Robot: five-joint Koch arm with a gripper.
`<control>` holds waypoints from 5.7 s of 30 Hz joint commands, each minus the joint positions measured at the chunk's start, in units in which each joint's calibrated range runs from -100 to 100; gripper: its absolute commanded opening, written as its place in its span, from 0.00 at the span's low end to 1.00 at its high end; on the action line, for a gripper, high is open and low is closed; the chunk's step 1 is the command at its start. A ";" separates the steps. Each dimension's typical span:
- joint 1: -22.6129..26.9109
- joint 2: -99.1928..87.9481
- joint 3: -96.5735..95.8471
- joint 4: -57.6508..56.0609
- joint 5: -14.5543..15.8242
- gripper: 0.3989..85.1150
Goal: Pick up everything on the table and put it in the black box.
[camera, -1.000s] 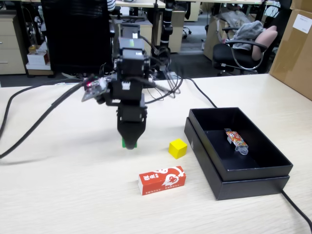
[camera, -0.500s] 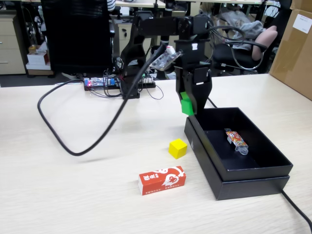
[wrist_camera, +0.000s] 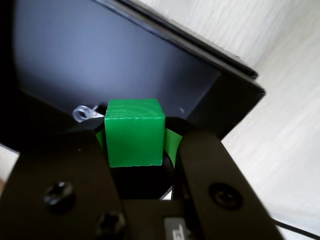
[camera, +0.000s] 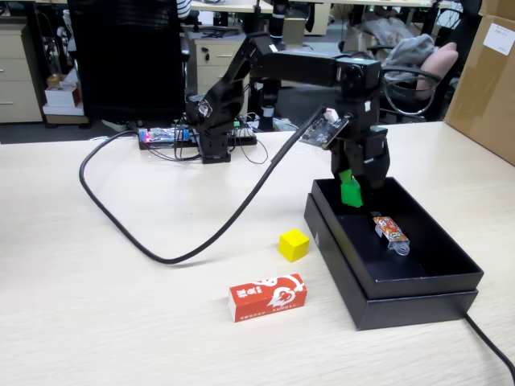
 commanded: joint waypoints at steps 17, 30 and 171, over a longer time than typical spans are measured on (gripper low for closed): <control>-0.73 -0.04 -1.00 4.56 -0.49 0.24; -0.49 -7.39 -1.73 3.61 -0.68 0.42; -0.88 5.23 8.61 -2.52 -1.61 0.34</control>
